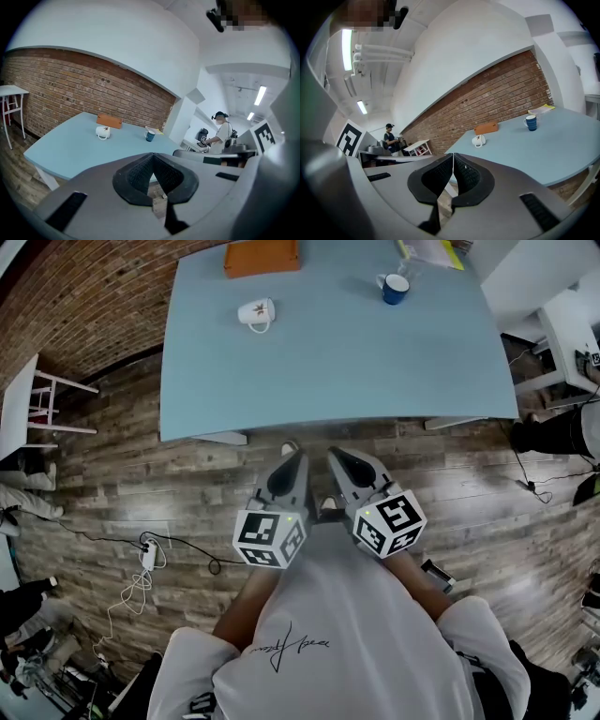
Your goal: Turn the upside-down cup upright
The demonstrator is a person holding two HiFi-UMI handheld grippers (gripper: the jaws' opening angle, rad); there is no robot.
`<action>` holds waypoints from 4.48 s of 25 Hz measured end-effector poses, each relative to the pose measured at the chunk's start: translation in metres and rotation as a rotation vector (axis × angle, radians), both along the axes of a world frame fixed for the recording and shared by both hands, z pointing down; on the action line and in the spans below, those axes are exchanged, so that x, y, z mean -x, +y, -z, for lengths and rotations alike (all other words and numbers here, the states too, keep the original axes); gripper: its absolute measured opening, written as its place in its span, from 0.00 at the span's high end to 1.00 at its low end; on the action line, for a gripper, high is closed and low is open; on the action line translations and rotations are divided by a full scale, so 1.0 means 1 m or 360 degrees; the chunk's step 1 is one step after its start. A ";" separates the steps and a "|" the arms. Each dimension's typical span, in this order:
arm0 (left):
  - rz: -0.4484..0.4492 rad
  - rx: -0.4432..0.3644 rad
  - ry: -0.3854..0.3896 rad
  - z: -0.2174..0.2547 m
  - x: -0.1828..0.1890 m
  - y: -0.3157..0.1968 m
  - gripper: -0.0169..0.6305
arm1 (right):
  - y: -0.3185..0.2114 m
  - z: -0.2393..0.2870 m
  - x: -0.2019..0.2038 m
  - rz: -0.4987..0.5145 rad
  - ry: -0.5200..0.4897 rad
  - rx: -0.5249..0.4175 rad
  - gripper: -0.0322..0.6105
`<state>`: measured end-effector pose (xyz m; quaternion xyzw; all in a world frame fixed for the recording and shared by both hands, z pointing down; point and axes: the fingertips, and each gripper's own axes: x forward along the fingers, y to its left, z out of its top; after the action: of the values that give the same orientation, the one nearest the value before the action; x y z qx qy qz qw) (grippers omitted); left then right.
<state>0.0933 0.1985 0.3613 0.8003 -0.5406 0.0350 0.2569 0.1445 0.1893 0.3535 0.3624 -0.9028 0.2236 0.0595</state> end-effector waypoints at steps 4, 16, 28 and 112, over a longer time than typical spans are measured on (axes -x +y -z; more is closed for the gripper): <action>0.0001 0.0004 -0.0001 0.001 0.007 -0.016 0.96 | -0.017 -0.001 0.009 0.0013 0.0002 0.0011 0.92; -0.0037 0.0026 0.0012 0.003 0.036 -0.066 0.96 | -0.065 -0.001 0.039 0.0000 0.0010 0.0047 0.92; -0.0123 -0.0017 0.0042 0.013 0.066 -0.116 0.96 | -0.107 0.008 0.068 -0.0059 0.0078 0.0005 0.92; -0.0116 0.0069 -0.0013 -0.020 0.164 -0.287 0.96 | -0.285 -0.022 0.143 -0.0058 0.0110 0.0059 0.91</action>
<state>-0.0708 -0.0886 0.3818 0.8136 -0.5113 0.0593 0.2704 0.0018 -0.0960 0.3757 0.3851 -0.8892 0.2287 0.0932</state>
